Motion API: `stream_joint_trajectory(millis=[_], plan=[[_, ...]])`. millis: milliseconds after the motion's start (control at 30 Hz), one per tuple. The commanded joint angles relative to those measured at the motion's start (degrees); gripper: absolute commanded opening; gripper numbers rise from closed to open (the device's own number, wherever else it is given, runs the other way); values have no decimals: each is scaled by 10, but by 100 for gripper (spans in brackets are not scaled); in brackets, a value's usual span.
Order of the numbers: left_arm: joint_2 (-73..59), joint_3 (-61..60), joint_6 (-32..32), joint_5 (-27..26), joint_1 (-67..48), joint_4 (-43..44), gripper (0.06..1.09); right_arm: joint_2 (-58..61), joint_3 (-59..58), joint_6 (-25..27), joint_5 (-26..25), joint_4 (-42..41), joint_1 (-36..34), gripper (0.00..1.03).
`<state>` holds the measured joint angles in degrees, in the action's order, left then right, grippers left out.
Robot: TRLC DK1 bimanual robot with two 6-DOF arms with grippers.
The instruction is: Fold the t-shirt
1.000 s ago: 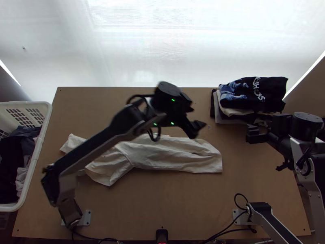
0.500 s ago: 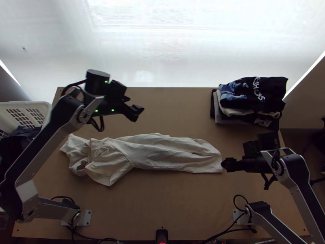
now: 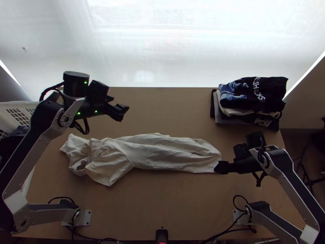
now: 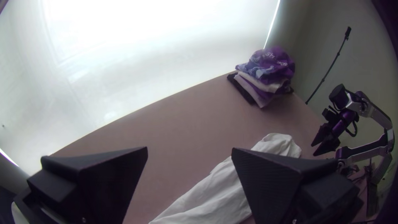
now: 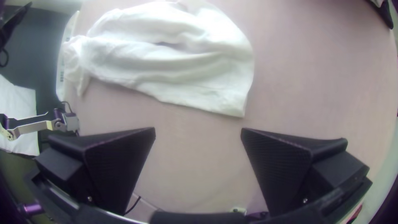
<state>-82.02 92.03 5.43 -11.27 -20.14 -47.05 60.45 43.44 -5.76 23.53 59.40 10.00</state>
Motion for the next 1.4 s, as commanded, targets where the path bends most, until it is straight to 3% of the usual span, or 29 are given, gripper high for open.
stream_joint_trajectory(millis=[0, 400, 533, 1367], plan=[[7, -3, -1, 3, 19, -4, 104, 42, -18, 0, 5, -61, -3, 96], [6, -3, 0, 3, 45, -2, 104, 138, -20, 13, 10, -113, -45, 95], [8, -3, 1, 3, 47, -2, 104, 148, -20, 12, 15, -127, -50, 87], [19, 3, 0, 3, 56, -6, 104, 172, -15, 6, 28, -143, 1, 85]])
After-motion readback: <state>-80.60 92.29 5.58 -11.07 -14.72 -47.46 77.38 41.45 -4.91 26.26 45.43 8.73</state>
